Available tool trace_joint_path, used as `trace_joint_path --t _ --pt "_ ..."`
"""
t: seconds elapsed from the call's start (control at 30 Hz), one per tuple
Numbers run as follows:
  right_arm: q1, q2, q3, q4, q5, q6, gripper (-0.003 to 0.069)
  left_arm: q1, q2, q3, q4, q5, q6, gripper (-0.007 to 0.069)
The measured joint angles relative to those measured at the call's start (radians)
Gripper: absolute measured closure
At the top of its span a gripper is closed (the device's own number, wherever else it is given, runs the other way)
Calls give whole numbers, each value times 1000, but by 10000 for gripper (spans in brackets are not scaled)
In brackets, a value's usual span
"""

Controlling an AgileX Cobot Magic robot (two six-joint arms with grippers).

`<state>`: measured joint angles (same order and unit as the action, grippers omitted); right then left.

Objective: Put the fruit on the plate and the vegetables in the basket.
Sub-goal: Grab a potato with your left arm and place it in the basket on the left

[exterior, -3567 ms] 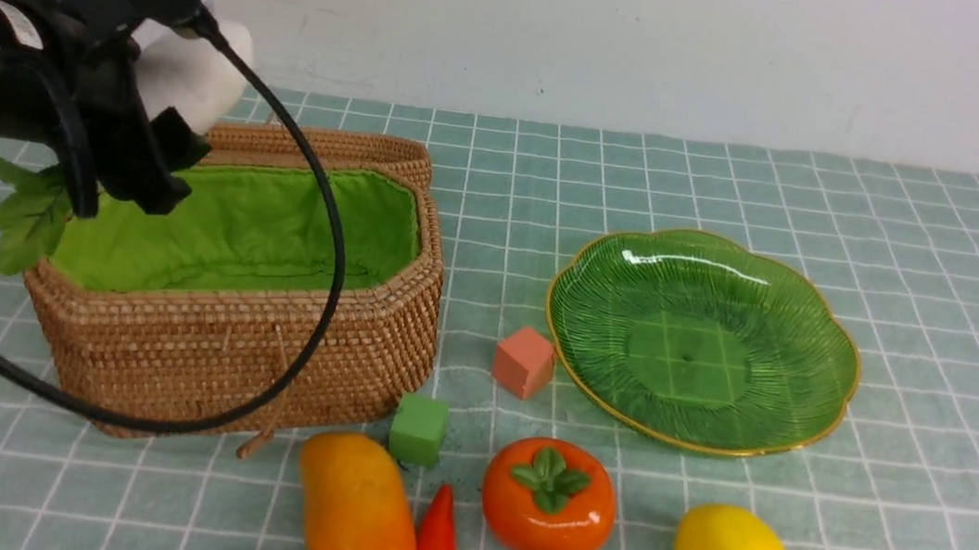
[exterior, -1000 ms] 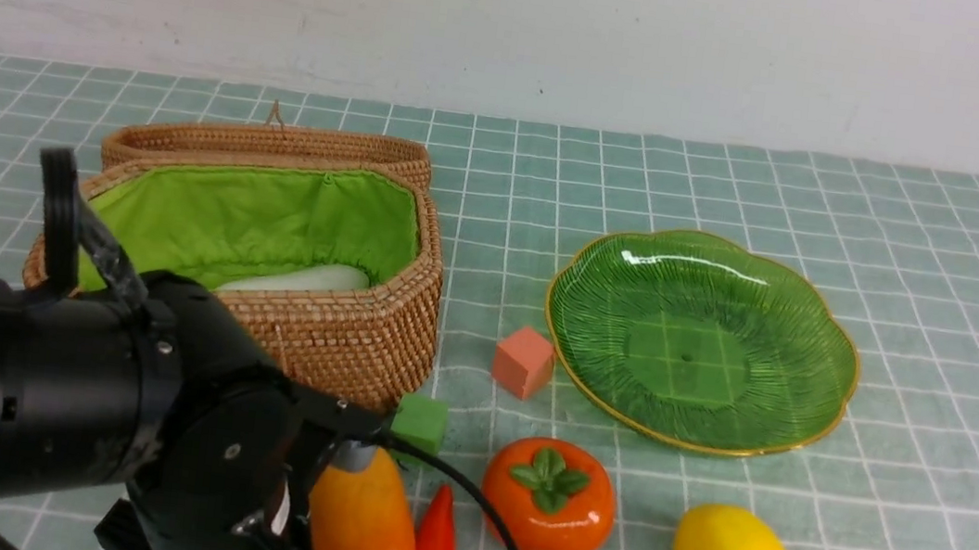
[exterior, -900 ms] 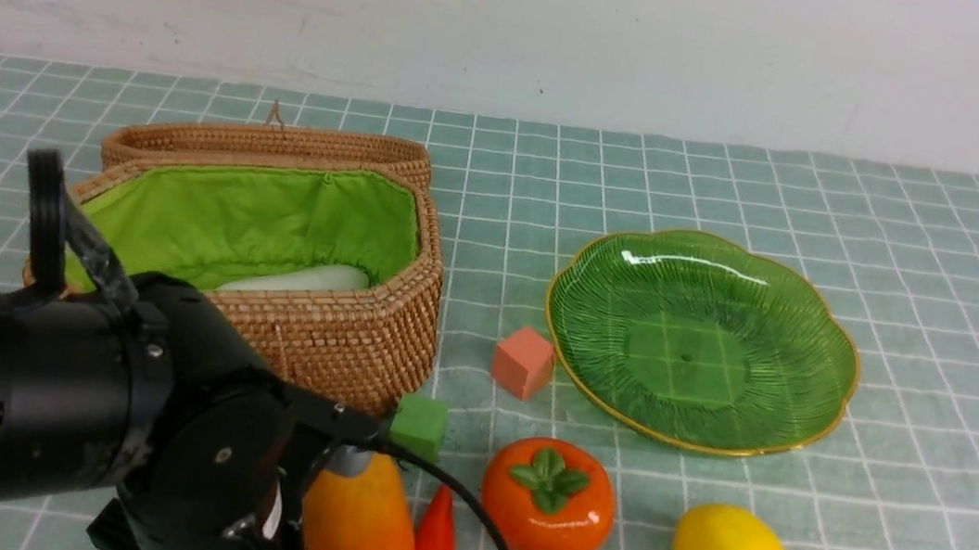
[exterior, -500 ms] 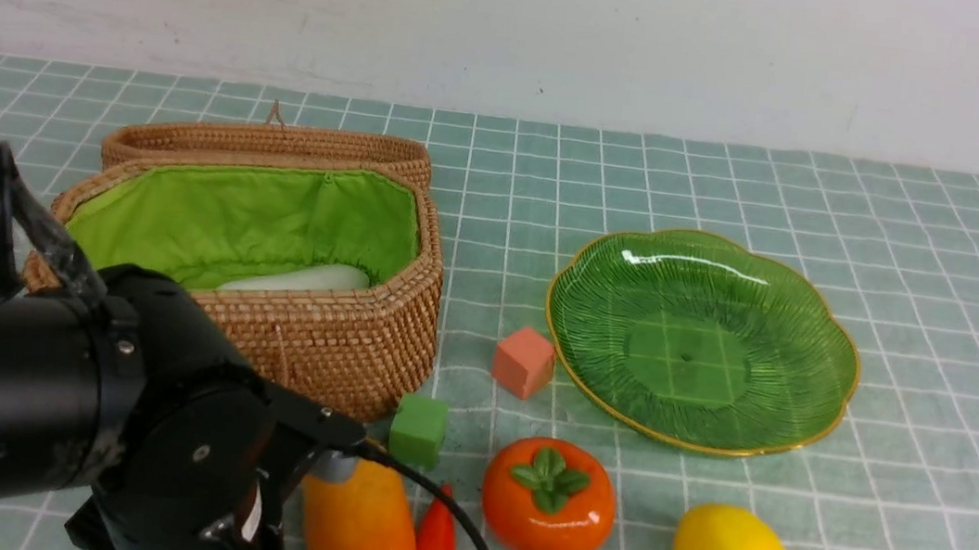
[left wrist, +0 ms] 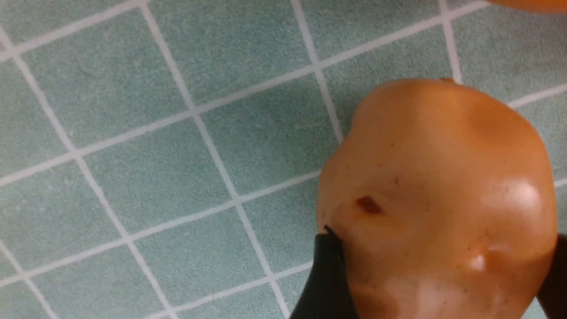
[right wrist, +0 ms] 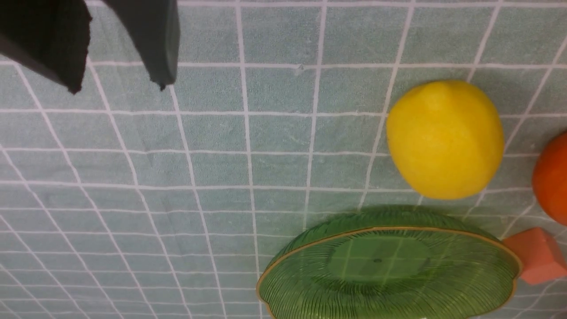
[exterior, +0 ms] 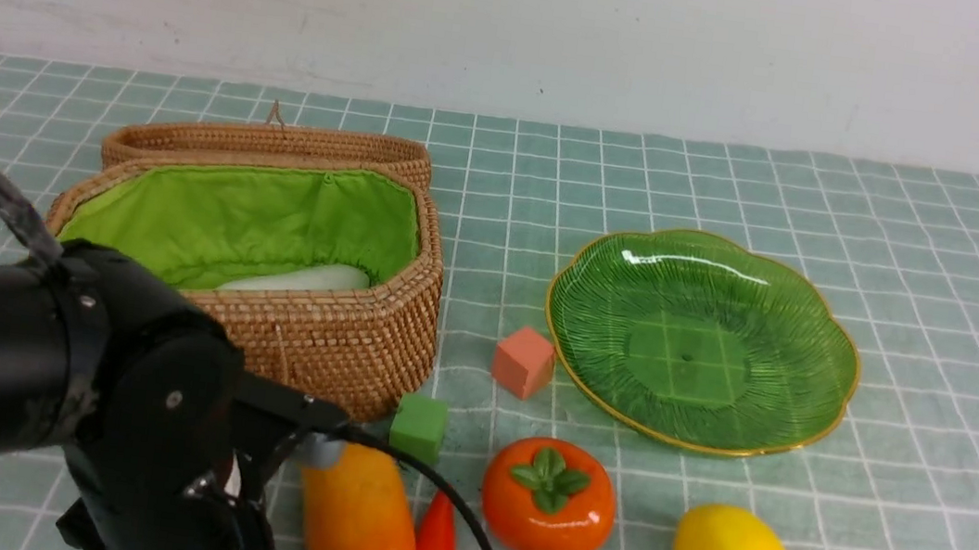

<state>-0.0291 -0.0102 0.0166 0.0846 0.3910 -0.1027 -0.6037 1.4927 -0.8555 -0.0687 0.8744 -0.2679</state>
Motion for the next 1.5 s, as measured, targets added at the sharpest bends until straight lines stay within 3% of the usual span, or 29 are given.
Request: trace_joint_path --t 0.2,0.43,0.53,0.6,0.8,1.03,1.13,1.23,1.3,1.5 --pt "0 0 0 0 0 0 419 89 -79 -27 -44 9 37 78" --pt "0 0 0 0 0 0 419 209 -130 -225 4 43 60 78" --pt "0 0 0 0 0 0 419 260 -132 -323 75 -25 60 78" --pt "0 0 0 0 0 0 419 293 -130 -359 153 -154 60 78" --pt "0 0 0 0 0 0 419 304 -66 -364 242 -307 57 78" --pt "0 0 0 0 0 0 419 304 33 -364 352 -345 -88 78" --pt "0 0 0 0 0 0 419 304 54 -364 454 -359 -228 78" --pt "0 0 0 -1 0 0 419 304 58 -364 524 -366 -373 10" --pt "0 0 0 -1 0 0 419 304 58 -364 537 -366 -404 -31" --pt "0 0 0 -1 0 0 419 303 58 -364 539 -348 -418 -45"
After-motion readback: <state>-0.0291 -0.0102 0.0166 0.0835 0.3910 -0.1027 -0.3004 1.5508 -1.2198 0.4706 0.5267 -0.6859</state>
